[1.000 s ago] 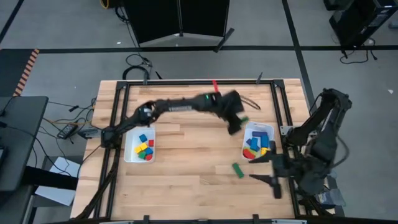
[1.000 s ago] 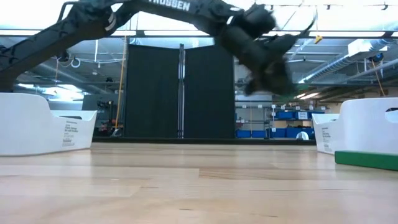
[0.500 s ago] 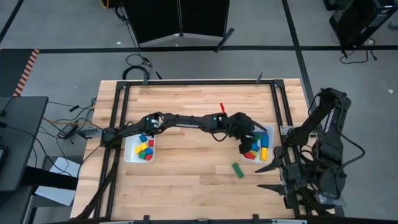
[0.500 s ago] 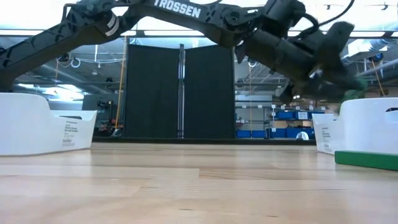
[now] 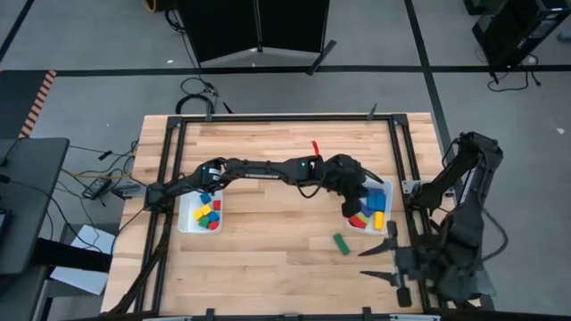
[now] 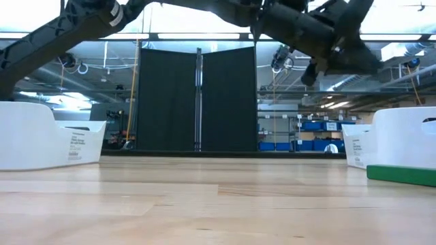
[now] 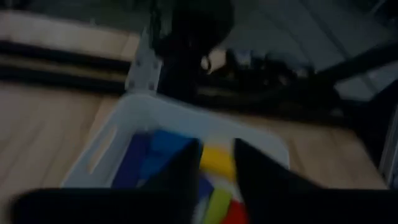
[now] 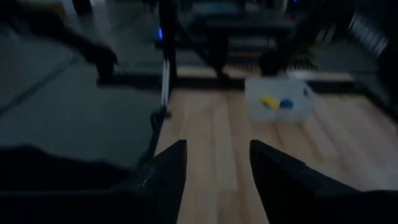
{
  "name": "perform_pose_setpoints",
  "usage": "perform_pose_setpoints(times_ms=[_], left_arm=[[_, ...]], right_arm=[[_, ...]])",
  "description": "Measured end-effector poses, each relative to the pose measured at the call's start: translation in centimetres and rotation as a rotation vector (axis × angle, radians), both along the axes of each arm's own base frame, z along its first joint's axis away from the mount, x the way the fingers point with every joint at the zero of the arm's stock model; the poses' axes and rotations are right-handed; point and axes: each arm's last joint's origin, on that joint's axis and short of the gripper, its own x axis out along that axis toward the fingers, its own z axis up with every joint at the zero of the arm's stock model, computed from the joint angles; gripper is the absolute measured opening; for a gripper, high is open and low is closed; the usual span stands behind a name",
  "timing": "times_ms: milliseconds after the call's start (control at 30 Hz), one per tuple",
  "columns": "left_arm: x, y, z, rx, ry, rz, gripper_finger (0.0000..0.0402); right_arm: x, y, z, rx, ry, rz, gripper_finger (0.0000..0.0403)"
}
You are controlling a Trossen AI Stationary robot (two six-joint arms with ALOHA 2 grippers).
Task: Sort blocks by size
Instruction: Put the green game piece into the right bin
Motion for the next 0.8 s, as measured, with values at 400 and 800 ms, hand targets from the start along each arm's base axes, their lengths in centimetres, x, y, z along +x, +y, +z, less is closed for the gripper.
perform_pose_setpoints(times_ms=[400, 800], left_arm=[[-10.0, -0.7, 3.2, 0.1, -0.062, 0.116, 0.0005], [-34.8, -4.5, 2.4, 0.007, -0.35, 0.247, 0.0011]], right_arm=[[1.5, 3.1, -5.2, -0.045, 0.185, 0.033, 0.0151], [7.4, 0.5, -12.8, 0.135, 0.6, -0.302, 0.0156]])
